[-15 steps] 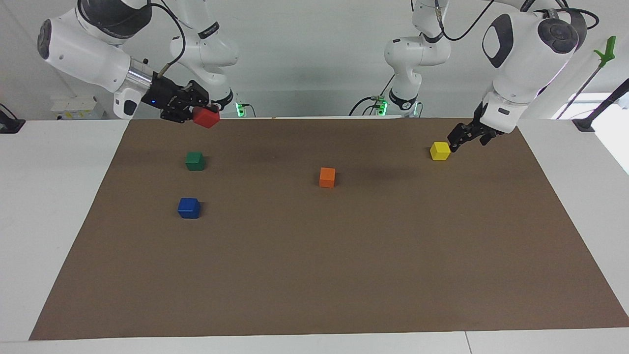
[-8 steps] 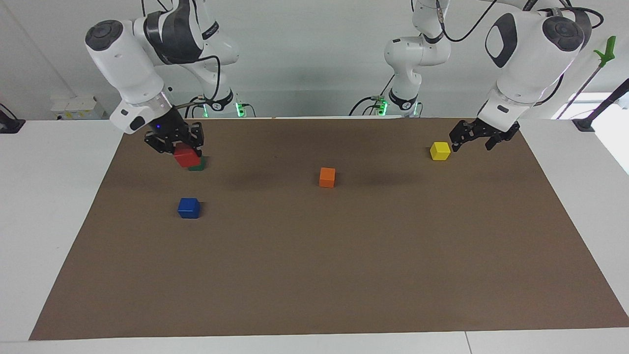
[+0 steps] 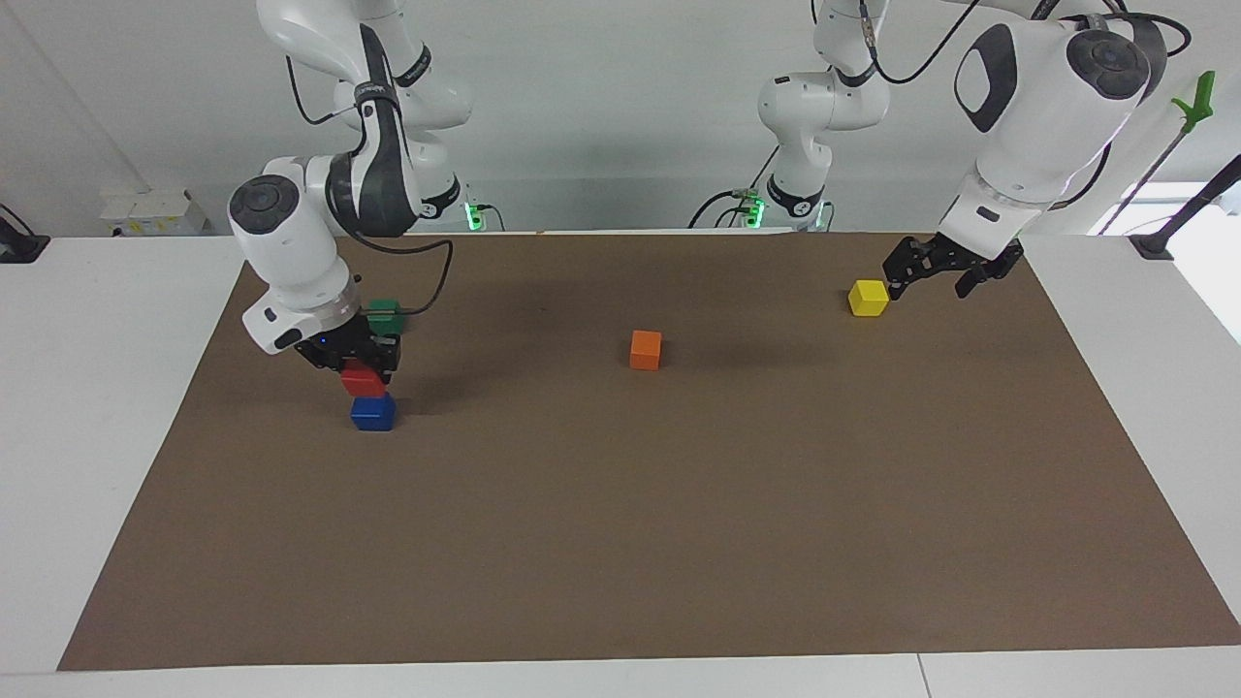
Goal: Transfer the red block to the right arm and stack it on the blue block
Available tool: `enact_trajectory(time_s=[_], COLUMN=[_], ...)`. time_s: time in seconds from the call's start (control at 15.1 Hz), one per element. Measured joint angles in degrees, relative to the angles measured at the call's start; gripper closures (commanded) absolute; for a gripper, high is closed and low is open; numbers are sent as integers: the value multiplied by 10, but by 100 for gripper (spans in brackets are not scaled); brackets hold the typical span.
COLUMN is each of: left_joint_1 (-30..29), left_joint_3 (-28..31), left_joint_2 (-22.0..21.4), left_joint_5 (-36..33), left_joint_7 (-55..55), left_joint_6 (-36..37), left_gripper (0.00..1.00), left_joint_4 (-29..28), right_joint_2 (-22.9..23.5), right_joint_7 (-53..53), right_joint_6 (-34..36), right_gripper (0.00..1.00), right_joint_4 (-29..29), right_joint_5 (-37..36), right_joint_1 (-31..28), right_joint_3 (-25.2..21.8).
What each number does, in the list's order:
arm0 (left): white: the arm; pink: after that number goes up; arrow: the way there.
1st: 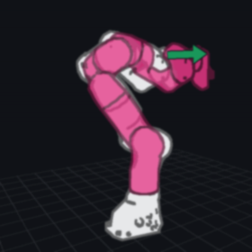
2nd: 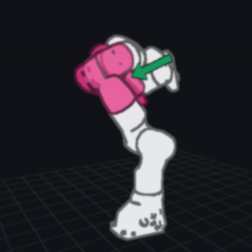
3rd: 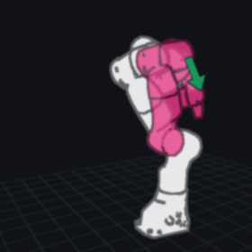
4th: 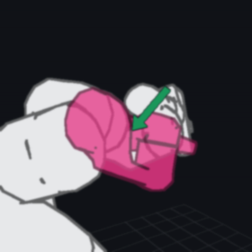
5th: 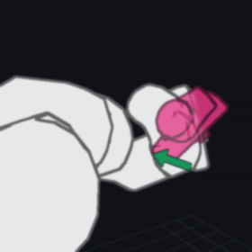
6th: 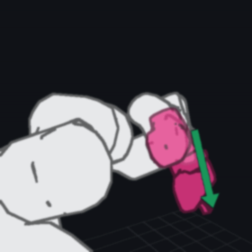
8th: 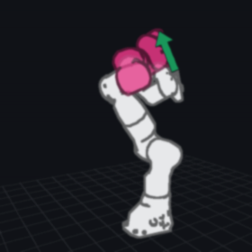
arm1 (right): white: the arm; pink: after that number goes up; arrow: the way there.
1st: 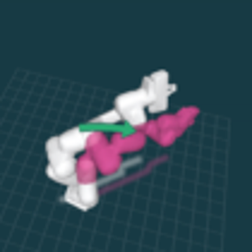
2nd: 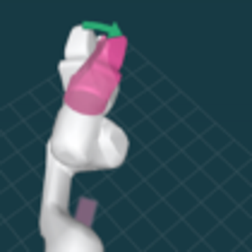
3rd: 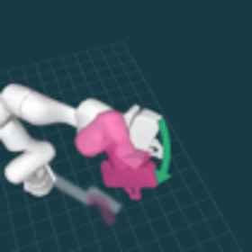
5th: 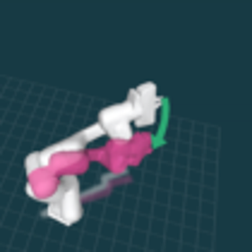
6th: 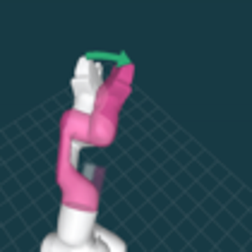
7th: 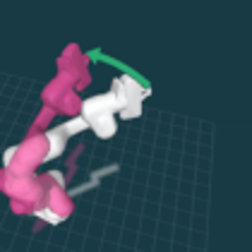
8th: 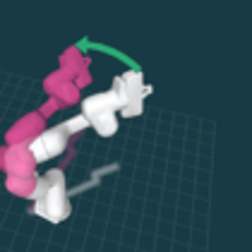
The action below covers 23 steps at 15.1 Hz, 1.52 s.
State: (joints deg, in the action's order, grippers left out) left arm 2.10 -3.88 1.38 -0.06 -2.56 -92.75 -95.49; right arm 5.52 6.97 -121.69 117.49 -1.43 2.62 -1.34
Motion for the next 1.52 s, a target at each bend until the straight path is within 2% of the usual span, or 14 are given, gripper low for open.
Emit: enact_trajectory(time_s=[0.4, 0.86, 1.06, 1.12, 1.19, 1.25, 1.39, 1.45, 1.52], left_joint_1=[0, 2, 3, 3, 3, 3, 3, 2, 2], left_joint_3=[-1, -8, -8, -8, -8, -7, -5, -4, -3], left_joint_2=[-1, -2, -6, -11, -16, -20, -26, -27, -27], left_joint_5=[0, 0, 0, 0, 0, 0, 0, 0, 0], left_joint_7=[0, 0, 0, 0, 0, 0, 0, 0, 0], left_joint_6=[0, 3, 3, 3, 3, 4, 5, 5, 5], left_gripper=[0, 0, 0, 0, 0, 0, 0, 0, 0], left_joint_4=[7, 7, 8, 8, 8, 8, 8, 8, 8], right_joint_2=[5, 4, 3, 1, 0, -1, -2, -2, -2], right_joint_7=[4, 4, 6, 11, 17, 24, 38, 40, 41], right_joint_6=[-77, -80, -124, -132, -136, -137, -137, -137, -137], right_gripper=[100, 100, 100, 97, 67, 27, 13, 0, 0], right_joint_4=[59, 65, 78, 82, 85, 87, 88, 89, 89], right_joint_5=[0, 0, 0, 0, 0, 0, 0, 0, 0], right_joint_1=[-7, -17, -21, -23, -24, -24, -24, -24, -24], right_joint_3=[-1, -2, -2, -2, -2, -2, -2, -2, -2])
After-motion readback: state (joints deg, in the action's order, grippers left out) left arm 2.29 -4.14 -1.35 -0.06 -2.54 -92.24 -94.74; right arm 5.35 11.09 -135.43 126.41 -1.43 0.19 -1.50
